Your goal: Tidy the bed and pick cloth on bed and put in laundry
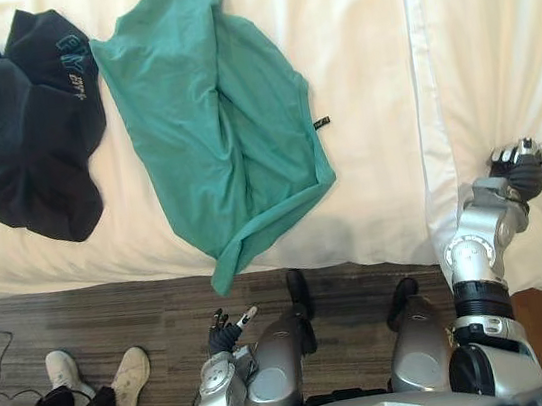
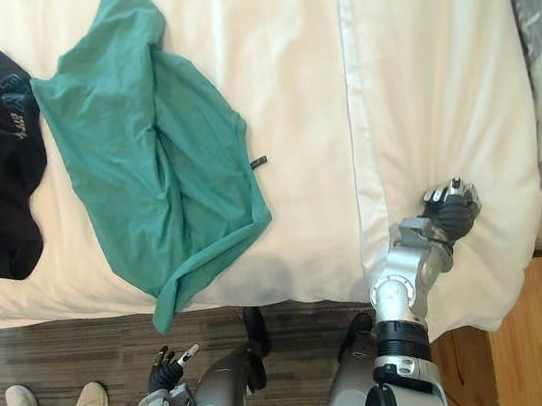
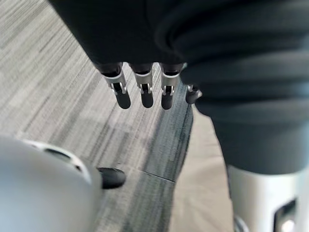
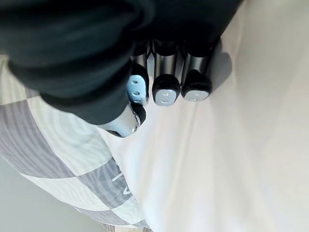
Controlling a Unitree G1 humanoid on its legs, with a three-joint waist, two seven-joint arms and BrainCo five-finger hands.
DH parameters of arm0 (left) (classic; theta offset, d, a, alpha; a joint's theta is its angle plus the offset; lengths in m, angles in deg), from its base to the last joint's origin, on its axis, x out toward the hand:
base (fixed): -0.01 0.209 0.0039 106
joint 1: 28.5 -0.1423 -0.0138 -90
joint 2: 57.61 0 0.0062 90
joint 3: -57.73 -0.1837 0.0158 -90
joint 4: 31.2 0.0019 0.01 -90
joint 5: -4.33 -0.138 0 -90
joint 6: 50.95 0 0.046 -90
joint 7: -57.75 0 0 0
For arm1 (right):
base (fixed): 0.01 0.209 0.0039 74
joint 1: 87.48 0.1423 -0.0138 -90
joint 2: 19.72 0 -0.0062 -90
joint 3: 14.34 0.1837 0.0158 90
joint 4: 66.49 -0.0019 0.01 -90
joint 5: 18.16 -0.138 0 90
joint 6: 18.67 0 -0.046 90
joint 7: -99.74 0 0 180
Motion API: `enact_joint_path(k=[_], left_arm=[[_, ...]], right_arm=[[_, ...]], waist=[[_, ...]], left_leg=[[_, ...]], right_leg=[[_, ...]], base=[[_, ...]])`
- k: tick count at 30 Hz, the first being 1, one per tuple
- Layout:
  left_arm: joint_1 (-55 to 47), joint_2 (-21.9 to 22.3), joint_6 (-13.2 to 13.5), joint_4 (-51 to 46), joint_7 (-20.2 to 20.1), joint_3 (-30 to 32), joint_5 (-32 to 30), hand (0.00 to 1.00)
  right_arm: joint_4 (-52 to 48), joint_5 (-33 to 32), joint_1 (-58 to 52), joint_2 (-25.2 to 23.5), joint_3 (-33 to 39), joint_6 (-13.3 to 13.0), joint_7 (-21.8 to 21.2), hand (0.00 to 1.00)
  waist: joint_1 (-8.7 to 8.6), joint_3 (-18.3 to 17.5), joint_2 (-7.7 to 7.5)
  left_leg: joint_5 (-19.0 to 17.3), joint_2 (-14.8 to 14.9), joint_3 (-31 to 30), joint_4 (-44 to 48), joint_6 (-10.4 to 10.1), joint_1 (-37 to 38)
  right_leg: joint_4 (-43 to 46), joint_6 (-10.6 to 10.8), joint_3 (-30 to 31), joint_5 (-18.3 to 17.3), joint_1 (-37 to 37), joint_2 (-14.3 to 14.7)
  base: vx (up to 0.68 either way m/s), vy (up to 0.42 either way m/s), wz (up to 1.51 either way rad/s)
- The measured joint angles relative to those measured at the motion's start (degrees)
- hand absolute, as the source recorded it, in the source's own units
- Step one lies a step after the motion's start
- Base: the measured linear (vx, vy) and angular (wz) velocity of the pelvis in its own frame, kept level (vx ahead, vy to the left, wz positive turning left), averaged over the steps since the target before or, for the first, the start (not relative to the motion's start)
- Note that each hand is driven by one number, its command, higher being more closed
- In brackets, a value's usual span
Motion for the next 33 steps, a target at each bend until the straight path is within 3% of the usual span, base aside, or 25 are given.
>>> enact_joint_path(k=[6,8,10,13,16,18,19,24,27,28,29,30,31,33], left_arm=[[1.76,0.13,-0.28,1.93,0.0,3.05,0.36,0.0],[1.77,0.3,-0.54,1.99,-0.02,3.18,0.29,0.0],[1.76,1.37,-1.29,3.22,-0.36,4.88,-0.18,0.0],[0.7,3.29,-2.35,3.77,-0.72,7.33,-0.27,0.0],[-1.11,4.7,-2.98,3.78,-0.62,9.52,-0.34,0.0],[-2.19,4.73,-3.3,3.77,-0.55,10.49,-0.32,0.0],[-2.84,4.63,-3.84,3.74,-0.39,11.76,-0.32,0.0],[-5.14,3.97,-4.17,3.44,0.21,12.46,-0.31,0.0],[-7.4,3.5,-4.26,3.25,0.2,12.65,-0.51,0.0],[-7.83,3.6,-4.22,3.53,0.23,12.63,-1.24,0.0],[-8.65,3.57,-4.11,3.6,0.28,12.68,-1.41,0.0],[-9.79,2.68,-3.82,3.44,0.29,12.69,-1.48,0.0],[-9.87,2.2,-4.11,4.28,0.37,12.67,-1.75,0.0],[-9.52,3.11,-4.18,5.05,0.54,12.47,-3.22,0.0]], right_arm=[[5.18,-1.18,-3.34,-2.88,2.96,3.46,-0.35,1.0],[8.38,-1.3,-5.75,-3.96,4.99,4.55,-0.22,1.0],[16.27,-2.25,-9.86,-3.79,8.38,7.25,1.45,1.0],[24.95,-3.4,-14.87,-3.6,11.02,10.55,3.76,1.0],[28.14,-3.33,-19.5,-3.62,11.24,12.34,4.25,1.0],[29.41,-3.3,-21.1,-3.55,11.42,12.61,4.26,1.0],[29.79,-3.24,-22.27,-3.52,11.59,13.37,4.24,0.0],[31.28,-2.88,-22.56,-3.51,11.43,14.91,4.05,0.0],[32.03,3.87,-22.77,-3.46,11.01,17.65,3.7,0.0],[32.49,7.85,-22.97,-3.09,10.46,18.96,3.23,0.0],[32.75,10.02,-23.19,-3.02,9.33,19.66,3.01,0.0],[33.45,14.28,-23.55,-3.27,6.45,20.82,2.46,0.0],[33.37,20.34,-24.11,-3.26,6.02,21.78,1.44,0.0],[33.43,26.27,-25.78,-3.19,5.31,21.86,0.49,0.0]], waist=[[-0.11,-2.06,-3.78],[-0.15,-3.54,-5.02],[-0.18,-6.76,-5.89],[-0.41,-9.22,-4.09],[-1.36,-12.16,-2.11],[-1.41,-13.71,-1.67],[-1.38,-14.85,-1.7],[-0.93,-17.91,-1.96],[-1.19,-18.59,-1.62],[-0.94,-18.4,-0.26],[-0.98,-18.93,-0.38],[-0.72,-19.64,-1.76],[-0.65,-20.1,-2.47],[-0.71,-19.99,-0.99]], left_leg=[[-2.96,1.06,2.21,1.52,0.04,3.92],[-3.46,1.5,2.73,1.96,-0.18,5.06],[-3.47,2.08,5.25,1.76,-0.19,6.55],[-3.48,3.35,8.41,-0.09,-0.21,10.3],[-3.47,4.26,10.4,-2.18,-0.24,13.51],[-3.47,4.98,11.51,-3.17,-0.27,14.81],[-3.45,5.73,11.82,-3.29,-0.29,15.48],[-2.94,7.94,13.48,-3.35,-1.12,17.3],[-2.65,9.21,13.92,-2.96,-1.54,19.31],[-2.63,10.66,14.28,-2.6,-1.52,19.87],[-2.5,11.11,14.64,-2.52,-1.74,19.86],[-2.38,11.08,14.86,-2.0,-1.97,19.67],[-2.77,10.95,14.45,-1.96,-2.48,19.61],[-1.96,11.94,14.29,-2.04,-2.65,19.7]], right_leg=[[-3.16,0.46,-0.16,0.33,5.28,1.36],[-4.19,0.6,-0.37,0.58,6.85,1.79],[-5.5,0.19,-0.77,1.29,8.39,2.56],[-6.59,-0.25,-1.0,2.79,10.36,4.14],[-6.88,-0.22,-1.03,3.04,11.79,5.41],[-6.86,-0.23,-1.02,3.05,12.24,6.29],[-6.83,-0.23,-1.07,3.05,12.87,6.7],[-5.87,-1.63,-1.46,4.03,14.09,8.6],[0.54,-1.95,-1.32,4.7,13.16,8.21],[4.59,-1.66,-0.8,2.16,10.06,8.6],[0.76,-0.78,-0.79,0.19,9.97,9.77],[-9.01,-2.72,-0.57,3.57,10.23,11.41],[-10.6,-2.59,-0.87,3.37,11.01,11.6],[-10.04,-2.98,-1.22,3.03,11.38,12.47]], base=[[0.05,-0.013,-0.13],[0.09,-0.024,-0.16],[0.11,-0.024,-0.15],[0.12,-0.025,-0.36],[0.13,-0.063,-0.3],[0.12,-0.094,-0.17],[0.12,-0.113,-0.1],[0.12,-0.126,0.0],[0.11,-0.108,-0.03],[0.08,-0.105,-0.16],[0.1,-0.123,-0.26],[0.13,-0.159,-0.19],[0.14,-0.15,-0.15],[0.15,-0.146,0.16]])
